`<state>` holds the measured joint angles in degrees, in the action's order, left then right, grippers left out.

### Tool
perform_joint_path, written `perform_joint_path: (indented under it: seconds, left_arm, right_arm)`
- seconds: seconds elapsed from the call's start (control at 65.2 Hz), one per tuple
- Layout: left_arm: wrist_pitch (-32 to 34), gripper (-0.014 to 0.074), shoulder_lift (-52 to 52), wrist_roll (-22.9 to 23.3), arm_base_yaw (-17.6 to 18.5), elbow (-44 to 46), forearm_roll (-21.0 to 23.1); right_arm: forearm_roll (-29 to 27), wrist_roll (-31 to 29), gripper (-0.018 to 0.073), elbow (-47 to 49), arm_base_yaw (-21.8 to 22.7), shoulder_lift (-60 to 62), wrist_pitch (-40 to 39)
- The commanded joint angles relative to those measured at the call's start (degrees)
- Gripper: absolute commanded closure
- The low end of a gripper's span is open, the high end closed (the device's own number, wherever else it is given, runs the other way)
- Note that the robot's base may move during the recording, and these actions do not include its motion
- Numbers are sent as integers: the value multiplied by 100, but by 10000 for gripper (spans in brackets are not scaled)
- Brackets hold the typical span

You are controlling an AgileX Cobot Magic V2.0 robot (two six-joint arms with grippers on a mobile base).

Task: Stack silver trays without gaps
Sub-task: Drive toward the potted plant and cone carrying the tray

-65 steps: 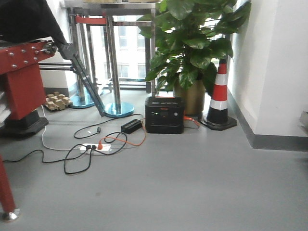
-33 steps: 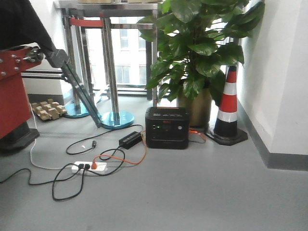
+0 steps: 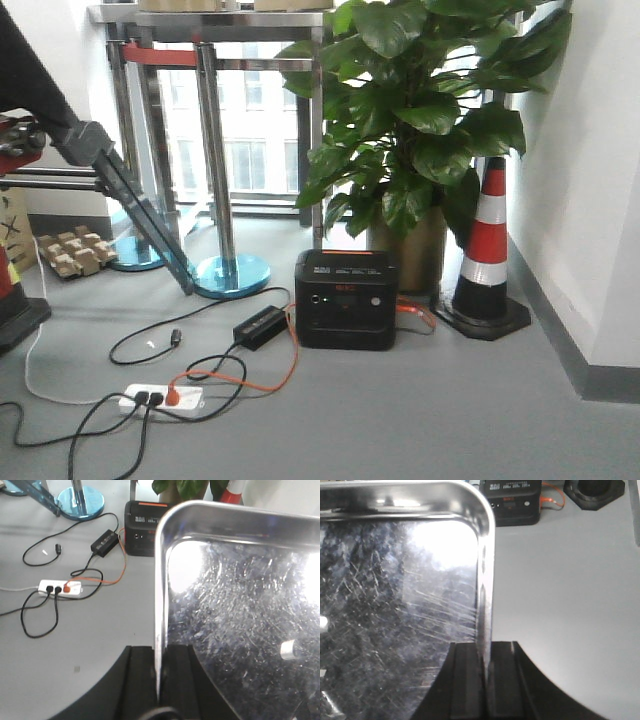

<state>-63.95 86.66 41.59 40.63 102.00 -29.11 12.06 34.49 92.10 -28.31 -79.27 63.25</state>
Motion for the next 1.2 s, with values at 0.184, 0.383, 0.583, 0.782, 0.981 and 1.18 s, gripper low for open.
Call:
perform_joint_path:
  seconds: [0.184, 0.383, 0.583, 0.782, 0.981, 1.18]
  left_arm:
    - [78, 613, -57, 26, 7, 56, -358]
    - [78, 613, -57, 26, 7, 56, -358]
    - [78, 613, -57, 26, 7, 56, -358]
    - [78, 613, -57, 26, 7, 56, -358]
    - [78, 613, -57, 26, 7, 56, -358]
    - [78, 613, -57, 26, 7, 56, -358]
  right_arm:
    - [273, -54, 627, 40, 25, 43, 43]
    - [273, -54, 627, 40, 25, 43, 31]
    - [273, -54, 627, 40, 25, 43, 20]
    - [273, -54, 627, 40, 25, 43, 20]
    - [273, -54, 627, 40, 25, 43, 20]
    - [273, -54, 627, 40, 25, 43, 20]
